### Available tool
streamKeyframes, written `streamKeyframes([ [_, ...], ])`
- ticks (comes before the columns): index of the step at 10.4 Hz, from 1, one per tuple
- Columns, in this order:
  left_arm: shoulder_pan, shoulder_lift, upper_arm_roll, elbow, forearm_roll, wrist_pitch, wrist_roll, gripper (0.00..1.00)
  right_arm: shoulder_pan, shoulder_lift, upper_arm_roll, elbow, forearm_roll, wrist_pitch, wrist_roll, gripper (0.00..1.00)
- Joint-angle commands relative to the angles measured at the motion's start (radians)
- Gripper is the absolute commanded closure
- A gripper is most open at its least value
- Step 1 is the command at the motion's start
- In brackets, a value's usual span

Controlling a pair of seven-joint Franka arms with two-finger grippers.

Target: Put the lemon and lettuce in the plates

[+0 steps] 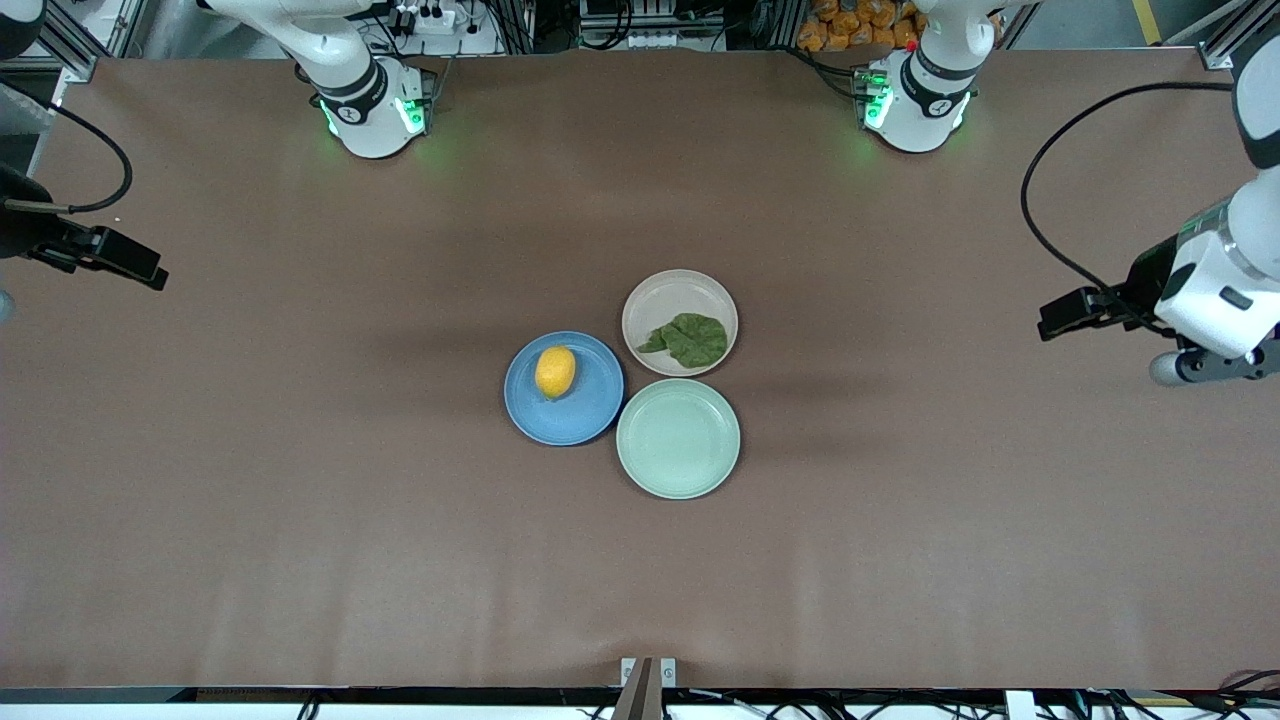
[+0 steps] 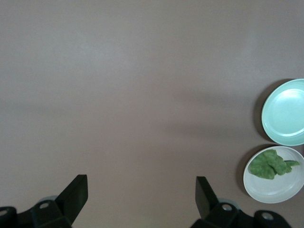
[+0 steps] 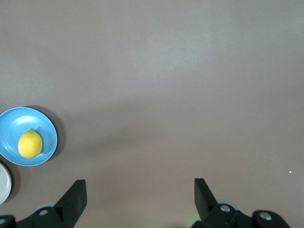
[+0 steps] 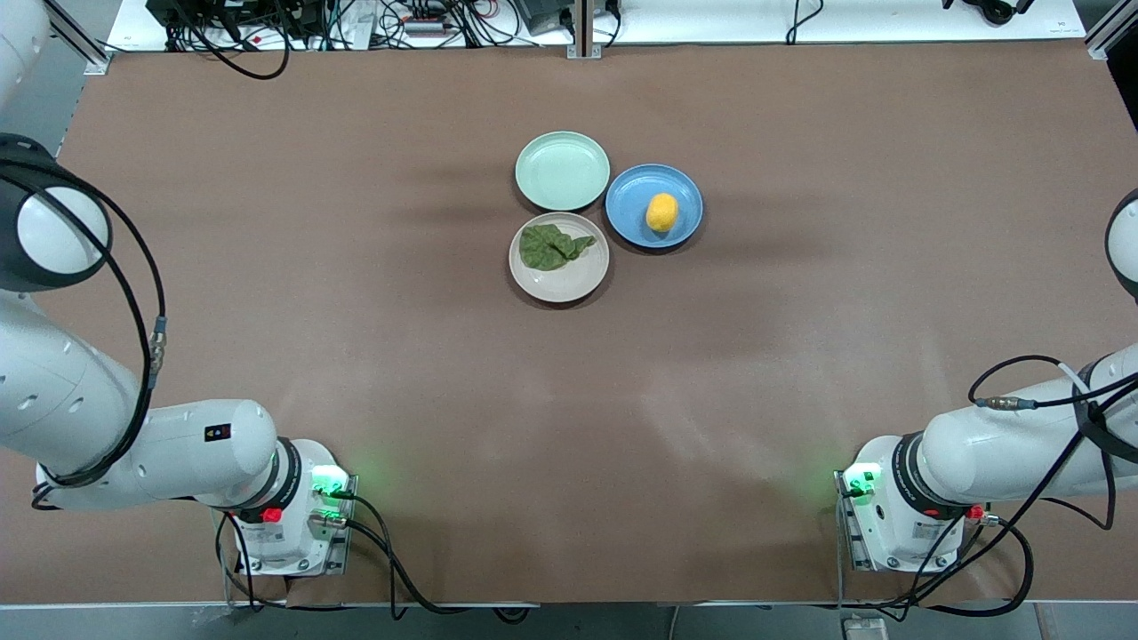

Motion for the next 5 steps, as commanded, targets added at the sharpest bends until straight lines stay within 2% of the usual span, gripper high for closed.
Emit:
streamKeyframes([
  [1,-0.017,-0.059,0.039,-0.002,-0.024,-0.078,0.028,0.00,-0.002,-0.033,0.005,-0.038,-0.004,-0.002,-0.004,0.00],
  [3,-0.099,-0.091,0.133,-0.002,-0.026,-0.124,0.028,0.00,-0.002,-0.044,0.005,-0.058,-0.004,0.007,-0.004,0.00],
  [5,-0.118,-0.108,0.155,-0.002,-0.027,-0.147,0.028,0.00,0.000,-0.042,0.004,-0.058,-0.004,0.007,-0.006,0.00],
])
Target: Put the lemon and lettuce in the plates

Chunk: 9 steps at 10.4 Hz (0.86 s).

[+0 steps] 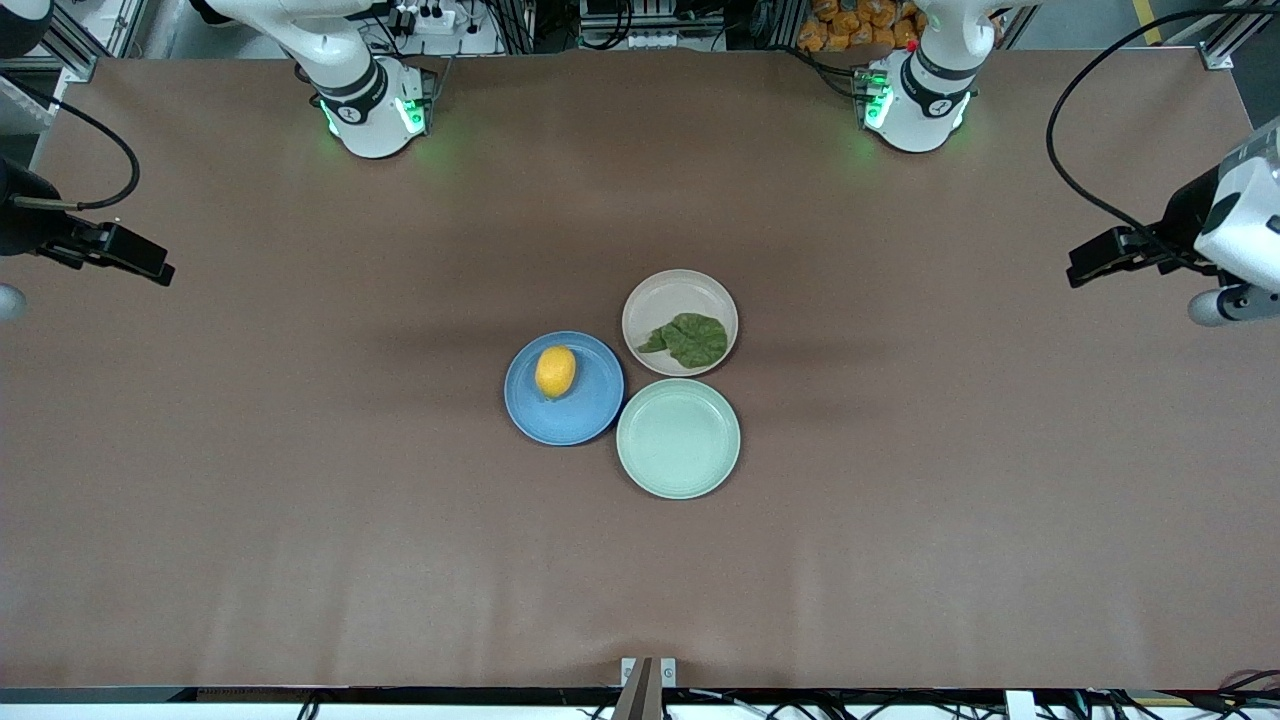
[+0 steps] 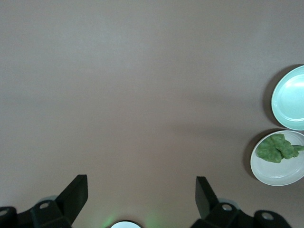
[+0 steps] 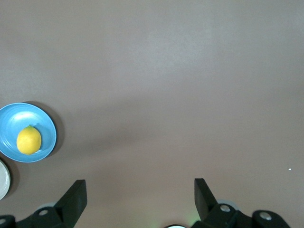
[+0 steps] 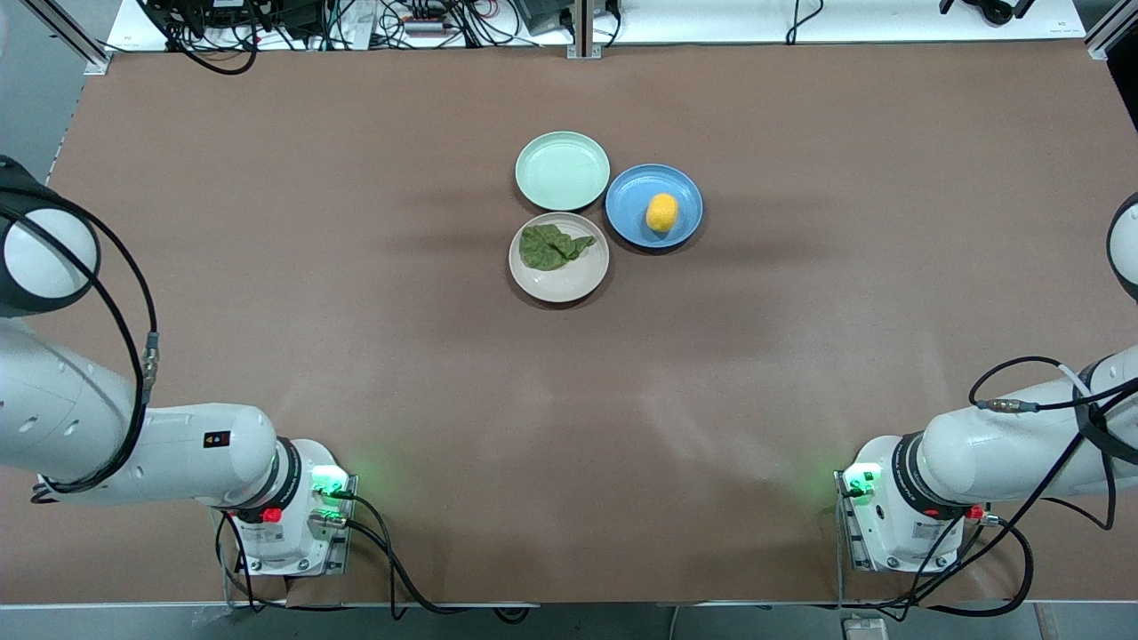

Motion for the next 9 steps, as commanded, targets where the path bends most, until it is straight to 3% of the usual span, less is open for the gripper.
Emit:
streamKeyframes([
  [1,-0.022,-0.042,0.031,-0.006,-0.027,-0.034,0.028,0.00,-0.004,-0.036,0.003,-0.037,-0.004,0.006,-0.004,0.00],
  [4,-0.022,-0.088,0.045,-0.012,-0.027,-0.085,0.040,0.00,-0.010,-0.032,0.003,-0.037,0.012,0.005,-0.001,0.00],
  [9,-0.024,-0.118,0.057,-0.038,-0.030,-0.039,0.038,0.00,-0.024,-0.031,0.005,-0.035,0.022,0.009,-0.047,0.00],
])
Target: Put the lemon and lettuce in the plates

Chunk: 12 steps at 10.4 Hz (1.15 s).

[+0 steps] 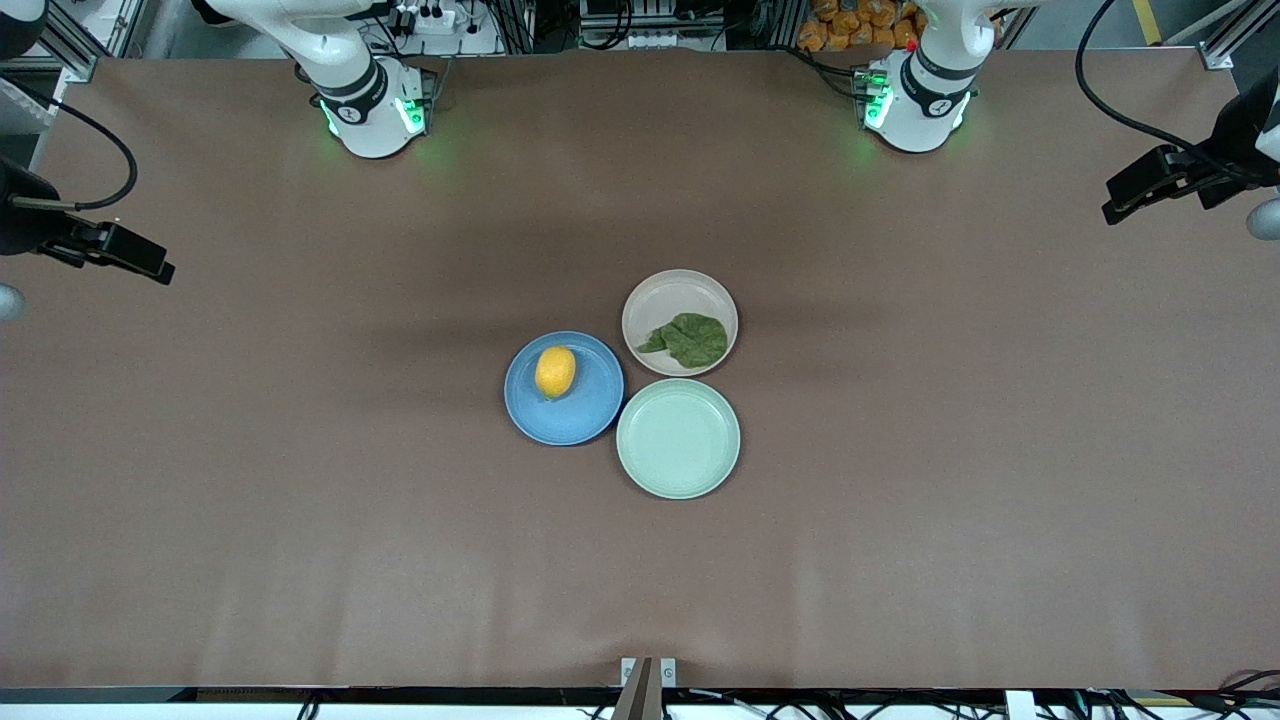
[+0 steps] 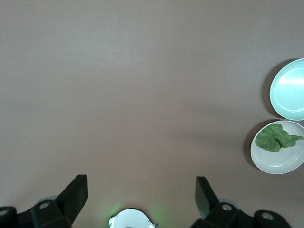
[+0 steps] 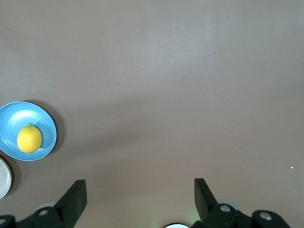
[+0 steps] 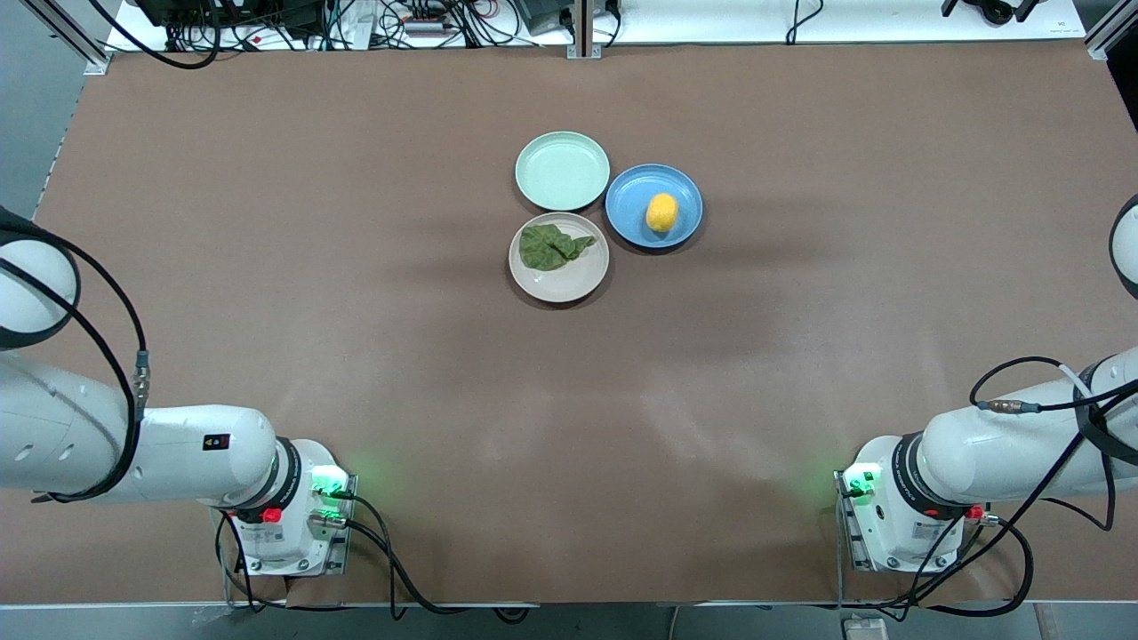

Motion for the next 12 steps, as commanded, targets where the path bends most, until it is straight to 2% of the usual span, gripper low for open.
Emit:
streamKeyframes([
  [1,-0.011,-0.020,0.030,-0.053,-0.027,0.047,0.026,0.00,-0.012,-0.028,0.011,-0.027,0.009,0.008,-0.031,0.00],
  [3,-0.017,-0.031,0.048,-0.089,-0.027,0.090,0.028,0.00,-0.012,-0.028,0.031,-0.027,0.005,0.000,-0.042,0.00],
  [6,-0.054,-0.031,0.058,-0.083,-0.027,0.091,0.032,0.00,-0.013,-0.029,0.077,-0.027,-0.051,-0.006,-0.042,0.00],
  [9,-0.054,-0.013,0.062,-0.081,-0.076,0.091,0.077,0.00,-0.013,-0.029,0.076,-0.027,-0.052,-0.009,-0.088,0.00],
  [12,-0.055,0.012,0.067,-0.063,-0.061,0.091,0.071,0.00,-0.015,-0.029,0.071,-0.027,-0.055,-0.011,-0.126,0.00],
])
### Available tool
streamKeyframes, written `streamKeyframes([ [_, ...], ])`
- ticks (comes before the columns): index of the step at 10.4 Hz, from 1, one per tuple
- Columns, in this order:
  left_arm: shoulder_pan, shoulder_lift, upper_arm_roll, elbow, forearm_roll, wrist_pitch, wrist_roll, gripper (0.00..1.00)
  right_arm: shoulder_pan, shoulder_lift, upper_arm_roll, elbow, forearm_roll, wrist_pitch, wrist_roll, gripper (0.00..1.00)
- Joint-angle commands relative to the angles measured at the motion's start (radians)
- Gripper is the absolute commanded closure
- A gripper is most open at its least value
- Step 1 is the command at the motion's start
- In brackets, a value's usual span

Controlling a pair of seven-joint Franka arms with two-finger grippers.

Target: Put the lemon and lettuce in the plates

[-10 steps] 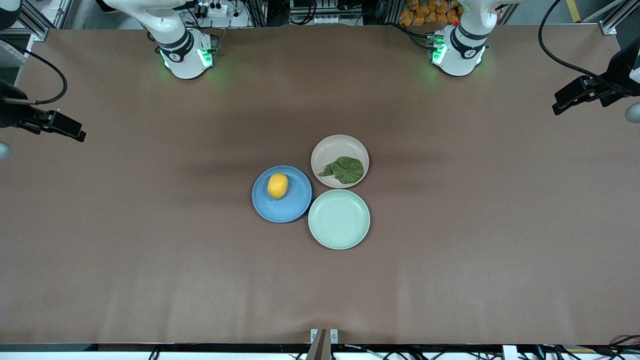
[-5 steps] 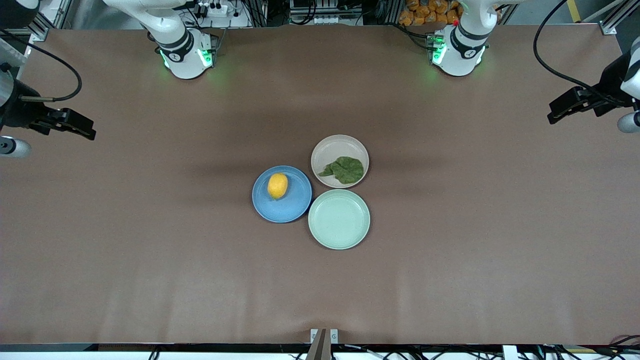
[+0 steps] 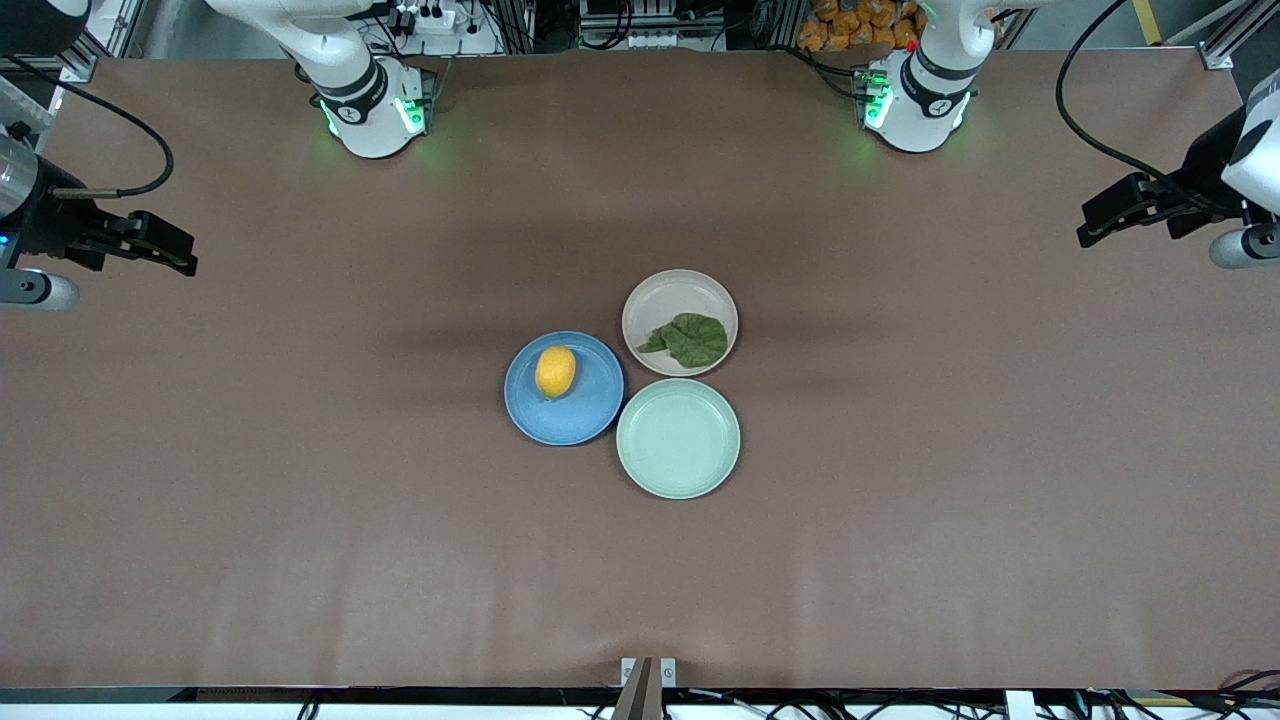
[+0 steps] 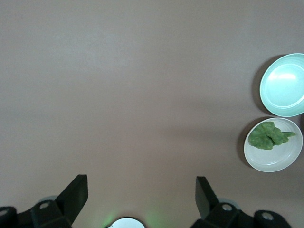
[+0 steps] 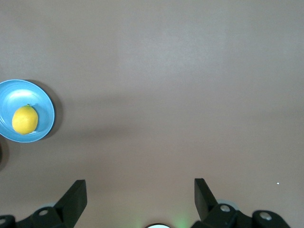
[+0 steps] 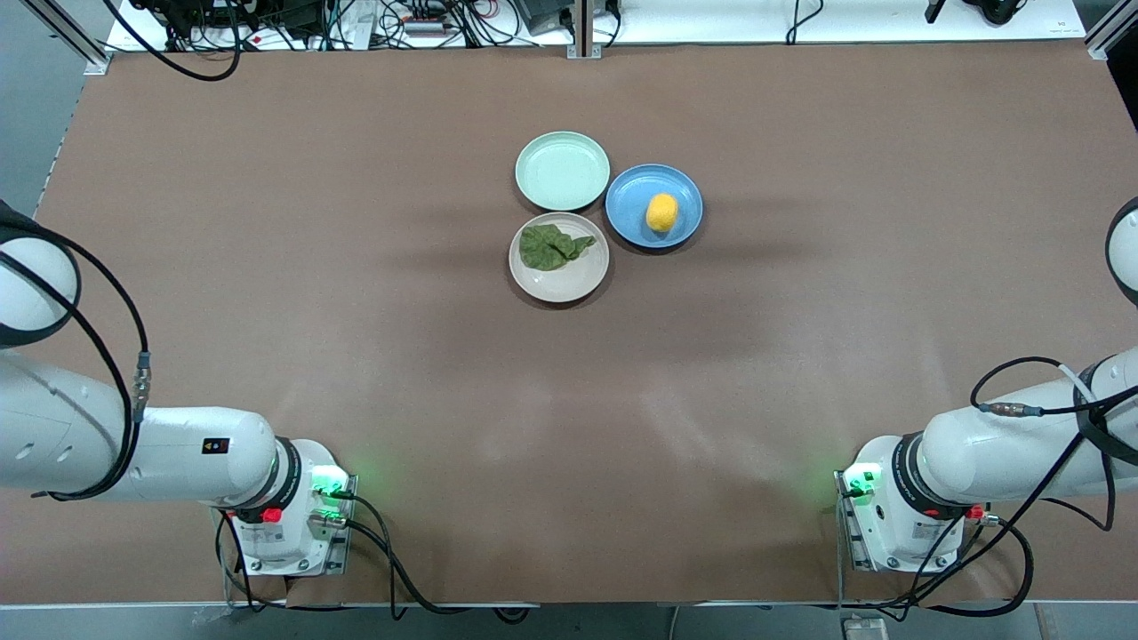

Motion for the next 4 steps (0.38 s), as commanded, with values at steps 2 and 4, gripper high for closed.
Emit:
streamKeyframes([
  [2,-0.006,0.009,0.014,0.013,-0.013,0.010,0.019,0.00,-0.018,-0.030,0.005,-0.028,-0.017,-0.002,-0.034,0.00],
  [4,-0.006,0.009,0.013,0.013,-0.006,0.010,0.022,0.00,-0.018,-0.030,0.006,-0.028,-0.017,-0.002,-0.034,0.00],
])
